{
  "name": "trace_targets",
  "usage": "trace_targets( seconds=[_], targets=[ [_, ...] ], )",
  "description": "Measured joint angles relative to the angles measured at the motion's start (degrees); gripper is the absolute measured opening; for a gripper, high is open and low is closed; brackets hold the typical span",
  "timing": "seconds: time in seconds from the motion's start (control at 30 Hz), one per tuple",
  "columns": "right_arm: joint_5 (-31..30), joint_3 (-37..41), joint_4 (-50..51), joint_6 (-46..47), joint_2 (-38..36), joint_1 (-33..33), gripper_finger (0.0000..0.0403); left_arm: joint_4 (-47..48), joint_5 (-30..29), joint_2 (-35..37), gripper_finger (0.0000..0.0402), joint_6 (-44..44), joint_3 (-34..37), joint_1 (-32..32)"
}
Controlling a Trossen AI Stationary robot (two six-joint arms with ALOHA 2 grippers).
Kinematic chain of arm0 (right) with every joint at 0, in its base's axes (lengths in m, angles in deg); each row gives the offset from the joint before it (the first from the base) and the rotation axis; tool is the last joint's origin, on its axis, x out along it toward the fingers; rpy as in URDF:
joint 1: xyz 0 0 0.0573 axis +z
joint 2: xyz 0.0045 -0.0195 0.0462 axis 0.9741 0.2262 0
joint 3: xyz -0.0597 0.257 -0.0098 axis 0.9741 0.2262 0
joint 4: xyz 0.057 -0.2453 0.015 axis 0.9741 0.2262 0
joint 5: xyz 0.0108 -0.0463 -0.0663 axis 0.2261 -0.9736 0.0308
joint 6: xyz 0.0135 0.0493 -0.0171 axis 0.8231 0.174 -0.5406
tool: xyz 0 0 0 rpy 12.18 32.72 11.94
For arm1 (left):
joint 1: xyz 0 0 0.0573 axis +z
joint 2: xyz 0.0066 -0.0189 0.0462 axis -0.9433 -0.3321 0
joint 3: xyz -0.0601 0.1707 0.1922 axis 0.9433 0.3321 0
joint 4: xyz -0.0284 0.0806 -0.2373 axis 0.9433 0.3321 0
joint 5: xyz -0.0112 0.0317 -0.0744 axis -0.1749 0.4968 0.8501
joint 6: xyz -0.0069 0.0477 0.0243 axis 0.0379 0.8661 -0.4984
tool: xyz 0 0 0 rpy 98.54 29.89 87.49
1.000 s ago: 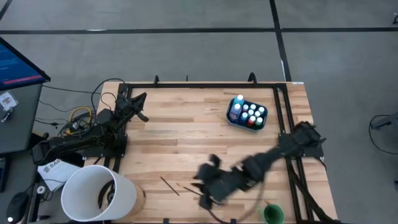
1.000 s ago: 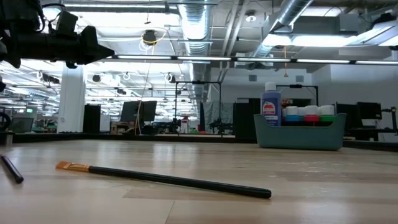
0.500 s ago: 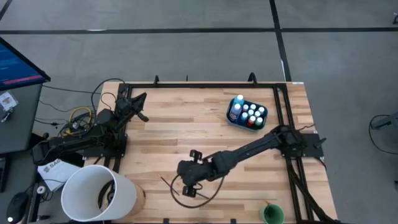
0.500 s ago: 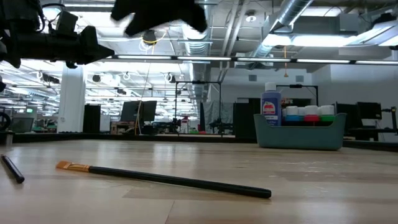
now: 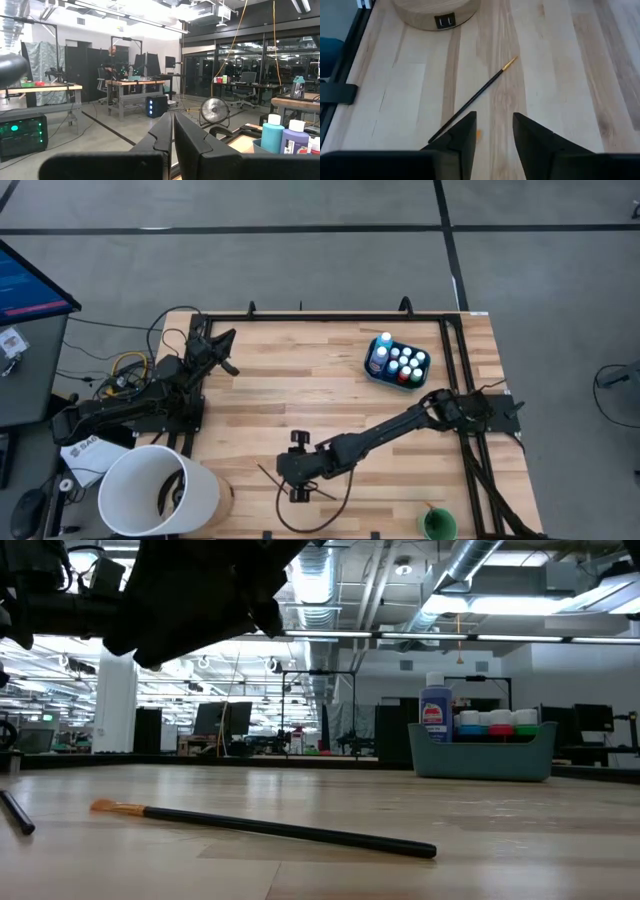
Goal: Pick & Place Paint Supplies
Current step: Put the right gold paint brush into the green cup
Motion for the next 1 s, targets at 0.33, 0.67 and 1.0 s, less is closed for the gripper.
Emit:
trace_targets(
  seconds=[0.33,0.67,1.0],
  targets=[
    [-4.63,0.0,-2.15,0.9,1.9,0.09,0.0183,0.0,0.02,0.01,0.0008,-0.01,0.01,0.0],
    [-4.57,0.08,-3.3,2.86,5.66,0.72,0.0191,0.0,0.02,0.0,0.0008,-0.02,0.0,0.01],
    [-4.61,-0.06,-5.24,3.52,8.72,0.79,0.0188,-0.02,0.02,0.02,0.0008,0.0,0.0,0.0]
  ],
)
